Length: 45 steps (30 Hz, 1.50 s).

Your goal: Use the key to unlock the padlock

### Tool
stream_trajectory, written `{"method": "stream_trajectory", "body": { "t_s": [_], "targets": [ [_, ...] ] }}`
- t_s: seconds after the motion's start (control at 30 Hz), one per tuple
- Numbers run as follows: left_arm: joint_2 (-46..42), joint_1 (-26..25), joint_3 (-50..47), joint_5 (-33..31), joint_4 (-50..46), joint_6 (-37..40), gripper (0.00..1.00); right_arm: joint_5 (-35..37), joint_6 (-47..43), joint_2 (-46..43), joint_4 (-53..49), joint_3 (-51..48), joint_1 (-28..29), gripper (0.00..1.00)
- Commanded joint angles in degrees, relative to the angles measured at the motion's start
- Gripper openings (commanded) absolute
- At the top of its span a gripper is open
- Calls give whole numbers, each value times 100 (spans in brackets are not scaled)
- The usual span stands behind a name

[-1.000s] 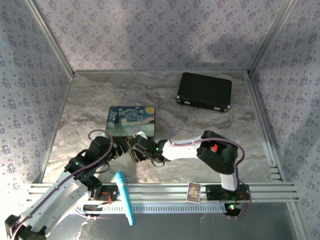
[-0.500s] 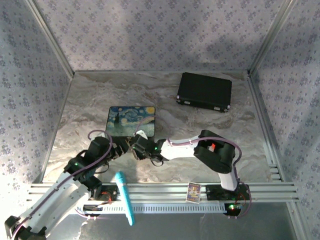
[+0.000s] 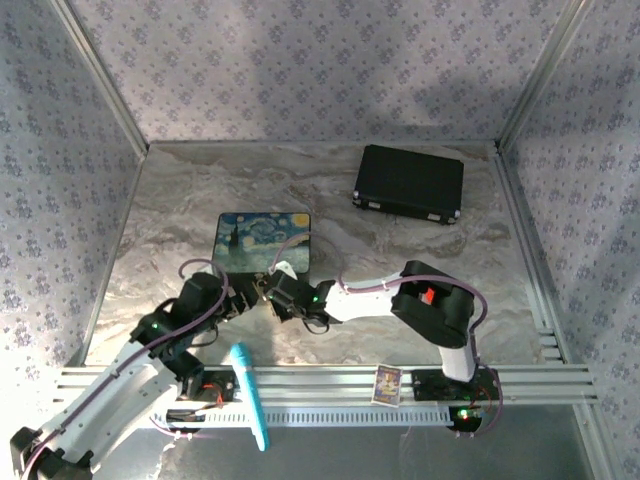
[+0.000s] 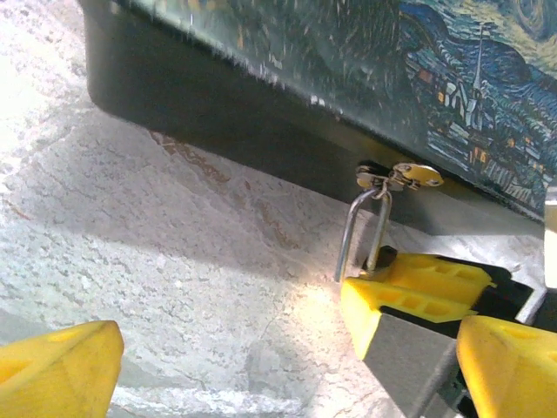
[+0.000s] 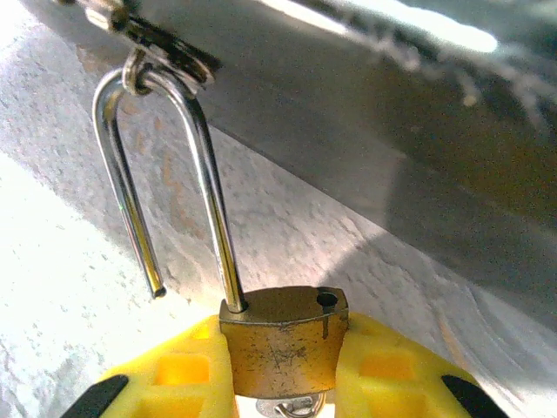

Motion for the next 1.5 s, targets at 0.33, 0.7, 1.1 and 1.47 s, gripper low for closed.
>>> {"method": "stream_trajectory", "body": {
  "t_s": [0.33,0.7,1.1,1.47],
  "targets": [
    [1629,-1073,1813,-903,265,2572,100,82,699,-1036,-269,-1206,-479,15],
    [3958,-1396,3032,-1637,84,4530,93,-298,1435,-1244,849,-2091,-902,11],
    [4766,-1364,2754,-1691,136,5209,56,-333,2076,-741,1814,-2233,-870,10],
    [5366,-1520,2672,-1939,115,5219,45,-437,2470,-491,2407,-2194,-941,8]
  ]
}}
